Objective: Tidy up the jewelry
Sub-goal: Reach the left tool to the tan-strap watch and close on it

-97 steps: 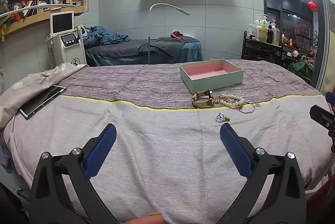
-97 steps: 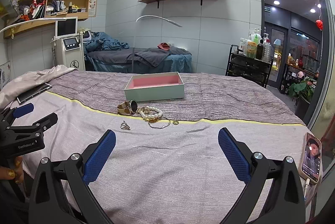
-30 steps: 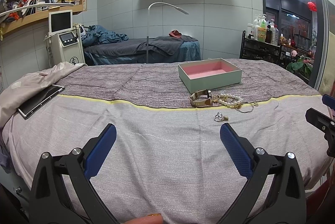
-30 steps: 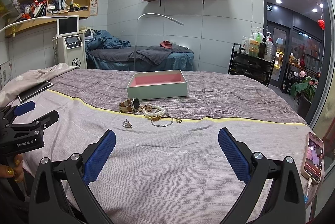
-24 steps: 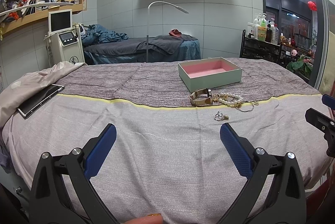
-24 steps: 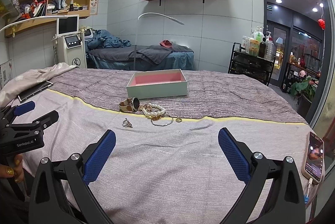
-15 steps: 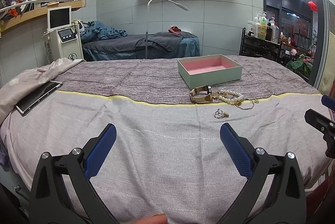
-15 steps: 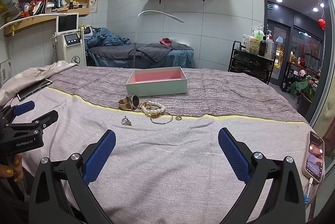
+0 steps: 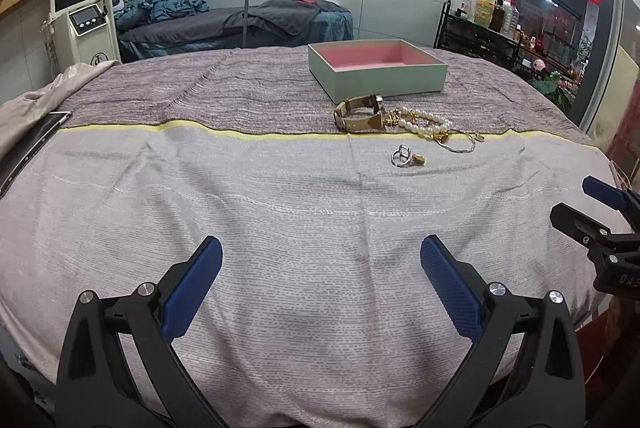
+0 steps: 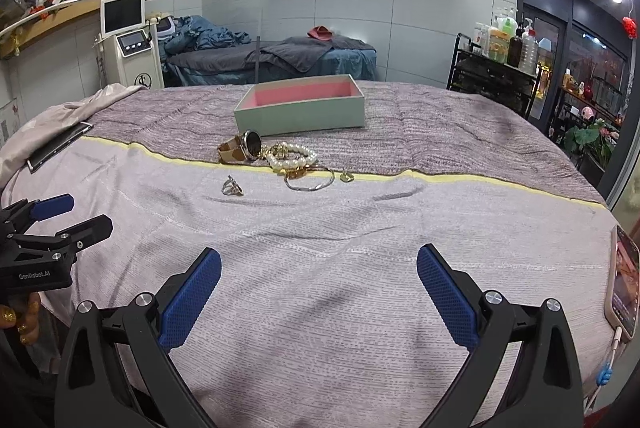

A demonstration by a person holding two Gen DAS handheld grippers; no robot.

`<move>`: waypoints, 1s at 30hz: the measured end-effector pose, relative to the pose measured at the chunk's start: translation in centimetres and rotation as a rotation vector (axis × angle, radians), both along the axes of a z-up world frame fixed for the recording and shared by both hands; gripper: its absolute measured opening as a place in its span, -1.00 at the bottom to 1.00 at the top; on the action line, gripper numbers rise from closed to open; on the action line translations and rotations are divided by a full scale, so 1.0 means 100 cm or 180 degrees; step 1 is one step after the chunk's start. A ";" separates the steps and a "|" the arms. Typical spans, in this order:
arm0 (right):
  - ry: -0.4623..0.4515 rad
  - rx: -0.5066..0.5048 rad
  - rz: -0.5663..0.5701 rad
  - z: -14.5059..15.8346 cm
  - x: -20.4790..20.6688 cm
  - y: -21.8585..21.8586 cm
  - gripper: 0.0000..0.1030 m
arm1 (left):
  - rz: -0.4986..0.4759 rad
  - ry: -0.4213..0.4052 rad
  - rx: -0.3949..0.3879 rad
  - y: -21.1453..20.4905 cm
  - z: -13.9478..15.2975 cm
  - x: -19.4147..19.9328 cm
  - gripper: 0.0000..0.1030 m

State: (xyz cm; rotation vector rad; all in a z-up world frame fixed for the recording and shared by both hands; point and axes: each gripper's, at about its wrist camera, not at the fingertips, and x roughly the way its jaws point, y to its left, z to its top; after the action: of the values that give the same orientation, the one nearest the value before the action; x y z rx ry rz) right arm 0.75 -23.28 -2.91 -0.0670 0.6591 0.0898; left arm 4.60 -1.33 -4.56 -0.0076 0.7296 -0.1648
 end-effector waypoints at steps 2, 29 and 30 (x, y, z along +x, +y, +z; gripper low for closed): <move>0.0111 0.0015 0.0015 -0.006 0.008 -0.002 0.87 | -0.0050 0.0031 0.0035 -0.001 -0.003 0.006 0.90; 0.0745 0.0039 0.0567 -0.006 0.130 -0.016 0.79 | -0.0655 0.0516 -0.0279 -0.013 -0.003 0.133 0.55; 0.0758 0.0046 0.0601 -0.006 0.132 -0.016 0.79 | -0.0691 0.0509 -0.0303 -0.015 -0.001 0.136 0.53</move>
State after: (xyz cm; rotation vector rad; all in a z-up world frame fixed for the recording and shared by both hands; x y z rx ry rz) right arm 13.97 -24.86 -3.52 -0.1056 0.8892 0.2876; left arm 18.25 -2.87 -4.66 -0.0325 0.8813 -0.4099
